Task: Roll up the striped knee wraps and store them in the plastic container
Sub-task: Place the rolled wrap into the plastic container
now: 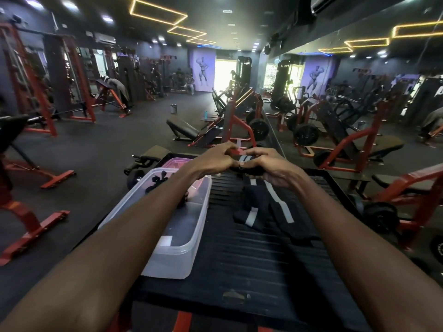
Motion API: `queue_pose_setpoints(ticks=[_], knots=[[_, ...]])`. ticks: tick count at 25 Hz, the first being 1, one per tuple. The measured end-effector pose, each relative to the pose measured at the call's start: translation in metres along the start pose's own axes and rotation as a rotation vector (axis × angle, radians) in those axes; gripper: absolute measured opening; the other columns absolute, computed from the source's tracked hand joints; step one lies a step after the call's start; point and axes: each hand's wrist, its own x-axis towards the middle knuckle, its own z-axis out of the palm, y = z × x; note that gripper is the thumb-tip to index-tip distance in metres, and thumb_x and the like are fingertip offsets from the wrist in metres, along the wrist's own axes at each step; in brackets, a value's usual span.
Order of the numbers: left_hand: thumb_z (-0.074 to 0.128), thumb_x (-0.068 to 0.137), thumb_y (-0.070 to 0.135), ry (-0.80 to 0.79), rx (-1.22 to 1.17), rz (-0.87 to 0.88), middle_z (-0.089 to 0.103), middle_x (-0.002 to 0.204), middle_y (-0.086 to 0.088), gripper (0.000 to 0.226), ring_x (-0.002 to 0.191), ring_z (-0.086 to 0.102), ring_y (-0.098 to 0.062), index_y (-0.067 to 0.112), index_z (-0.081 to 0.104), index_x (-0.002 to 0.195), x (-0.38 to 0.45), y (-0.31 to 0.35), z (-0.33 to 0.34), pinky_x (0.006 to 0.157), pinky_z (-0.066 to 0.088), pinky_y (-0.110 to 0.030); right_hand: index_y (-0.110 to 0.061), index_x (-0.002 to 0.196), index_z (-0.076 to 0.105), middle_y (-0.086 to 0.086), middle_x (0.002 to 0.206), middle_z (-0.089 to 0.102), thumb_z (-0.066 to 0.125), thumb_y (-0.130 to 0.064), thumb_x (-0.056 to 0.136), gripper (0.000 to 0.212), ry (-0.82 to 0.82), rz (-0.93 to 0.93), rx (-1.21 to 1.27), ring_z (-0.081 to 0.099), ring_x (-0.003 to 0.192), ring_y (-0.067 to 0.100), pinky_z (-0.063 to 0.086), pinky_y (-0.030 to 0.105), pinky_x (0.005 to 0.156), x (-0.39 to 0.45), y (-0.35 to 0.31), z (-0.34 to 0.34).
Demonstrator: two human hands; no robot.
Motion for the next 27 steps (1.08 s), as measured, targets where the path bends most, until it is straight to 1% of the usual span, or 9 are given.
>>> queue_pose_setpoints(ticks=[3, 6, 11, 13, 15, 20, 22, 24, 27], knots=[[0.067, 0.091, 0.020, 0.025, 0.087, -0.039, 0.063, 0.118, 0.001, 0.047, 0.096, 0.062, -0.016, 0.020, 0.052, 0.135, -0.016, -0.022, -0.022, 0.070, 0.055, -0.031, 0.003, 0.105, 0.062, 0.017, 0.094, 0.068, 0.071, 0.012, 0.080, 0.028, 0.038, -0.017, 0.059, 0.069, 0.076, 0.022, 0.060, 0.029, 0.065, 0.010, -0.006, 0.030], [0.071, 0.088, 0.028, 0.046, 0.111, -0.076, 0.067, 0.098, -0.002, 0.034, 0.081, 0.061, -0.017, 0.019, 0.063, 0.120, -0.030, -0.040, -0.040, 0.070, 0.053, -0.034, 0.008, 0.116, 0.057, 0.016, 0.087, 0.067, 0.072, 0.014, 0.078, 0.042, 0.048, 0.000, 0.077, 0.062, 0.051, 0.012, 0.045, 0.019, 0.042, 0.019, -0.009, 0.057], [0.073, 0.086, 0.034, 0.035, 0.311, -0.106, 0.072, 0.083, 0.001, 0.010, 0.076, 0.065, -0.017, 0.025, 0.074, 0.087, -0.048, -0.067, -0.071, 0.070, 0.054, -0.033, 0.001, 0.111, 0.064, 0.021, 0.105, 0.068, 0.075, 0.015, 0.070, 0.045, -0.068, -0.091, -0.261, 0.068, 0.093, 0.031, 0.059, 0.043, 0.083, 0.020, -0.012, 0.089], [0.073, 0.087, 0.033, -0.003, 0.274, -0.149, 0.072, 0.084, -0.001, 0.007, 0.080, 0.068, -0.021, 0.027, 0.072, 0.085, -0.052, -0.078, -0.081, 0.068, 0.053, -0.035, -0.002, 0.111, 0.066, 0.018, 0.099, 0.068, 0.077, 0.013, 0.069, 0.046, -0.124, -0.129, -0.430, 0.066, 0.085, 0.025, 0.059, 0.039, 0.081, 0.019, -0.013, 0.103], [0.073, 0.087, 0.030, -0.041, 0.184, -0.200, 0.072, 0.089, -0.002, 0.018, 0.081, 0.069, -0.019, 0.023, 0.067, 0.103, -0.057, -0.086, -0.084, 0.068, 0.053, -0.033, -0.005, 0.114, 0.064, 0.021, 0.098, 0.069, 0.078, 0.008, 0.071, 0.048, -0.168, -0.116, -0.507, 0.064, 0.080, 0.023, 0.059, 0.042, 0.081, 0.019, -0.011, 0.116], [0.071, 0.088, 0.012, -0.035, -0.251, -0.189, 0.073, 0.092, -0.010, 0.042, 0.079, 0.069, -0.024, 0.018, 0.059, 0.128, -0.066, -0.099, -0.077, 0.072, 0.053, -0.034, -0.012, 0.115, 0.051, 0.017, 0.105, 0.062, 0.076, -0.006, 0.064, 0.057, -0.141, -0.043, -0.399, 0.063, 0.086, 0.028, 0.056, 0.047, 0.077, 0.014, -0.009, 0.134], [0.069, 0.090, 0.006, -0.003, -0.419, -0.191, 0.072, 0.075, -0.007, 0.035, 0.067, 0.068, -0.021, 0.004, 0.060, 0.123, -0.067, -0.101, -0.078, 0.073, 0.055, -0.036, -0.012, 0.115, 0.051, 0.016, 0.108, 0.063, 0.075, -0.010, 0.063, 0.057, -0.100, -0.061, -0.288, 0.063, 0.091, 0.029, 0.056, 0.050, 0.078, 0.015, -0.007, 0.136], [0.070, 0.088, 0.005, 0.065, -0.590, -0.189, 0.072, 0.085, -0.013, 0.026, 0.072, 0.072, -0.020, -0.008, 0.062, 0.110, -0.066, -0.098, -0.081, 0.075, 0.059, -0.034, -0.009, 0.119, 0.050, 0.014, 0.104, 0.065, 0.076, -0.009, 0.075, 0.052, -0.093, -0.044, -0.160, 0.064, 0.090, 0.027, 0.055, 0.050, 0.078, 0.014, -0.008, 0.134], [0.068, 0.089, 0.002, 0.141, -0.733, -0.187, 0.071, 0.096, -0.023, 0.012, 0.082, 0.074, -0.032, 0.000, 0.072, 0.078, -0.065, -0.097, -0.088, 0.071, 0.063, -0.033, -0.010, 0.122, 0.049, 0.016, 0.104, 0.071, 0.076, -0.010, 0.084, 0.046, -0.145, 0.002, -0.090, 0.070, 0.083, 0.032, 0.057, 0.048, 0.079, 0.012, -0.011, 0.131]])
